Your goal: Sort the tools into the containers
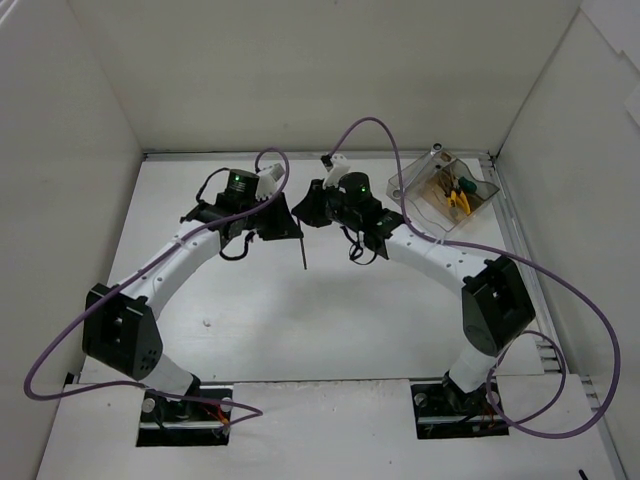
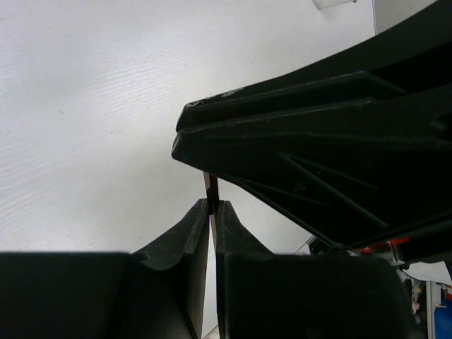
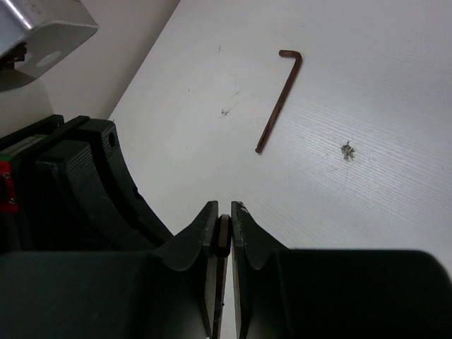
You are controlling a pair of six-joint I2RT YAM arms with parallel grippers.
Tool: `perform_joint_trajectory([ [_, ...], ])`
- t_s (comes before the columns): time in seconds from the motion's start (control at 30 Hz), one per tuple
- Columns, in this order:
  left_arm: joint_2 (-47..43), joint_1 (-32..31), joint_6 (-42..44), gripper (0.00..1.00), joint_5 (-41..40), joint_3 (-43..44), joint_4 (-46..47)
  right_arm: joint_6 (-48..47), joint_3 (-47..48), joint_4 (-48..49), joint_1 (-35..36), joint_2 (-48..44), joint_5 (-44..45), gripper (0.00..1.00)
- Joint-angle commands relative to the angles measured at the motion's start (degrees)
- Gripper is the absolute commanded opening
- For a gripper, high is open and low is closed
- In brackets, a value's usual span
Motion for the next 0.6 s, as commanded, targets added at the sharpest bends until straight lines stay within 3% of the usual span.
perform_joint_trajectory([
  [0.0,-1.33,-0.76,0.75,0.00,0.64,2.98,3.41,-2.33,3.28,4.26,0.15,-0.92,-0.22,0.00],
  [0.13,-1.68,-0.76,1.11,0.00,-0.15,2.27,3.15,-6.10,3.11,4.87,-0.64,-1.63,-2.24,0.00],
  [0.2,-2.12,-0.76,1.72,0.17,-1.03,2.18,2.44,-9.87,3.11,4.79,-1.43,-2.59,-3.21,0.00],
  [0.23,-2.38,-0.76,1.81,0.34,-2.08,2.01,2.01,-11.02,2.85,4.78,-1.96,-2.94,-3.47,0.00],
  [0.3,-2.73,-0.76,2.16,0.46,-3.05,1.83,1.65,-14.54,2.67,4.70,-3.45,-4.17,-4.17,0.00],
  [0.33,-2.99,-0.76,2.25,0.60,-4.27,1.75,0.95,-15.77,2.93,4.00,-4.94,-4.53,-5.57,0.00],
  [0.43,-3.08,0.99,2.69,0.71,-4.29,1.13,0.16,-22.79,5.47,-0.73,-8.97,-5.49,-7.16,0.00],
  [0.57,-4.23,4.68,2.95,0.73,-3.93,-1.41,0.51,-37.01,7.94,-5.58,-14.96,-5.59,-11.63,0.00],
])
